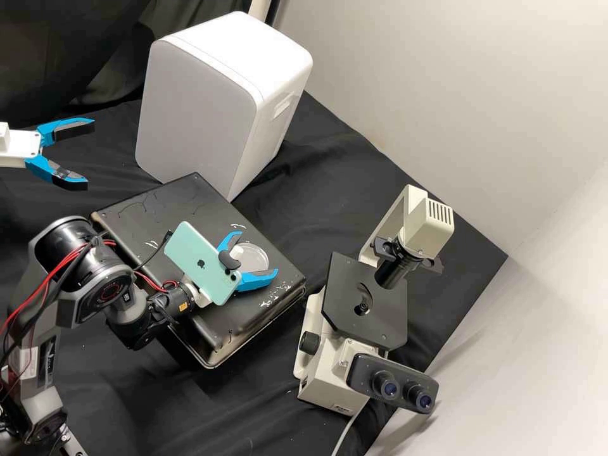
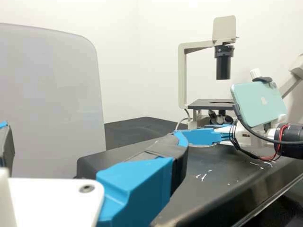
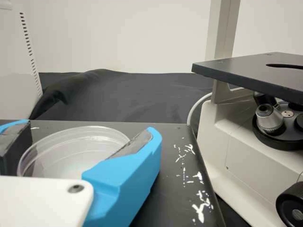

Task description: Place the petri dish on the microscope

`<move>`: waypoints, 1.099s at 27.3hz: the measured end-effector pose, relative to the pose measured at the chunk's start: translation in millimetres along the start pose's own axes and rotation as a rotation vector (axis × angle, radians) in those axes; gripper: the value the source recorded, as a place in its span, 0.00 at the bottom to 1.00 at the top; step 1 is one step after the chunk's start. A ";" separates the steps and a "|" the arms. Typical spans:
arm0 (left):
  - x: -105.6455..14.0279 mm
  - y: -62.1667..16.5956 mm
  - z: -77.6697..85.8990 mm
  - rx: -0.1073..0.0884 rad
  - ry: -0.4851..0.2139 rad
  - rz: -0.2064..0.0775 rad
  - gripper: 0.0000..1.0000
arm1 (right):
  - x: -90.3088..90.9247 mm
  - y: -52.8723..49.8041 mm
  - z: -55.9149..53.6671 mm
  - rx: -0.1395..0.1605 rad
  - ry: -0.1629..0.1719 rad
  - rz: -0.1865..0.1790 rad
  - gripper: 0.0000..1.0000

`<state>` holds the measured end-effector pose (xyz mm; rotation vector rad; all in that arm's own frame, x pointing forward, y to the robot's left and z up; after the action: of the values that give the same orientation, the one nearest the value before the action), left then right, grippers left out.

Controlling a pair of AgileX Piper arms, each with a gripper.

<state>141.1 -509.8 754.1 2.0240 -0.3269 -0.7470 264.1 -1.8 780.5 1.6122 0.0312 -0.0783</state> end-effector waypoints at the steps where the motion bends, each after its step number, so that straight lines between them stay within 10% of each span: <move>1: 0.0 0.0 0.0 0.000 0.000 0.000 1.00 | 0.0 0.6 0.3 -0.001 0.003 0.000 0.00; 18: 0.0 0.0 0.0 0.000 0.000 0.000 1.00 | -18.5 26.2 -11.7 -0.008 0.053 0.097 0.00; 30: 0.0 -0.2 -0.1 0.000 0.001 -0.002 1.00 | -19.3 27.6 -13.3 -0.008 0.058 0.103 0.00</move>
<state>141.1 -509.6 754.0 2.0247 -0.3247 -0.7475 247.2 10.8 809.9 1.6049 -0.0061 0.0481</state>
